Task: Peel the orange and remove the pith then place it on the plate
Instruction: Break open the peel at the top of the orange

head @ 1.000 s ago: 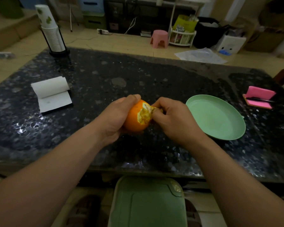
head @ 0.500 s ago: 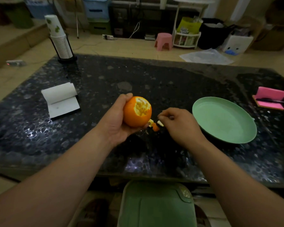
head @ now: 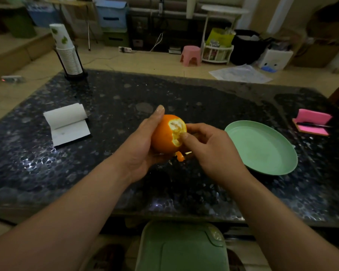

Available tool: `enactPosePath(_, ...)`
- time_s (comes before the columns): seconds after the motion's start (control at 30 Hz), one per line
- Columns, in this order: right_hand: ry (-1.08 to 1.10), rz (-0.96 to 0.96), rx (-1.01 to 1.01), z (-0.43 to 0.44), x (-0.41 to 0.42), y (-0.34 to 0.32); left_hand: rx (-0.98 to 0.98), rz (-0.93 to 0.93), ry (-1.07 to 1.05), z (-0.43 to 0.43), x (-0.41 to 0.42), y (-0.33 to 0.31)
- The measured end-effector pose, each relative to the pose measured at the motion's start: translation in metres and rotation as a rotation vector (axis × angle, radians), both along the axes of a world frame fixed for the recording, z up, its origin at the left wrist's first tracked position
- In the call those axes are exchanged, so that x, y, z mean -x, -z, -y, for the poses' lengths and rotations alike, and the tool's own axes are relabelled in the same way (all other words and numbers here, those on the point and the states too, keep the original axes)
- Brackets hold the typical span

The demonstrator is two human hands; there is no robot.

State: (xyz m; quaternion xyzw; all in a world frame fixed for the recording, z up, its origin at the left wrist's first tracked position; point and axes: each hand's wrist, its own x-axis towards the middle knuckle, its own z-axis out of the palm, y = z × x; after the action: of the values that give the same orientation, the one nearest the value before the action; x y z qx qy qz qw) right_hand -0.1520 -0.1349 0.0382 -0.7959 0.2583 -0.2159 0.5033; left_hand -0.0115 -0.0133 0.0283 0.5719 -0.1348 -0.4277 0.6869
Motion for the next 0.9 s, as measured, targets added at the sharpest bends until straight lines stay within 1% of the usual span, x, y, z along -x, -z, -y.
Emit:
enactPosePath(0.17, 0.052, -0.030, 0.187, -0.006, 0.003, 0.001, -0.007, 0.010, -0.013, 0.000, 0.006, -0.002)
enactPosePath(0.3, 0.110, -0.048, 0.251, -0.006, 0.002, 0.003, 0.000, 0.046, -0.022, 0.003, 0.013, 0.000)
enactPosePath(0.57, 0.100, -0.051, 0.215, -0.003, 0.002, 0.004, 0.017, 0.064, -0.025, 0.002, 0.014, 0.000)
enactPosePath(0.73, -0.053, -0.047, 0.084, 0.005, 0.002, -0.001, 0.027, 0.054, -0.073, 0.000, 0.008, -0.002)
enactPosePath(0.8, -0.080, -0.054, 0.077, 0.006, 0.003, -0.003, 0.018, 0.068, -0.073, -0.002, 0.006, -0.002)
enactPosePath(0.9, -0.060, -0.054, 0.101, 0.004, 0.003, -0.002, 0.017, 0.100, -0.069, -0.002, 0.008, 0.000)
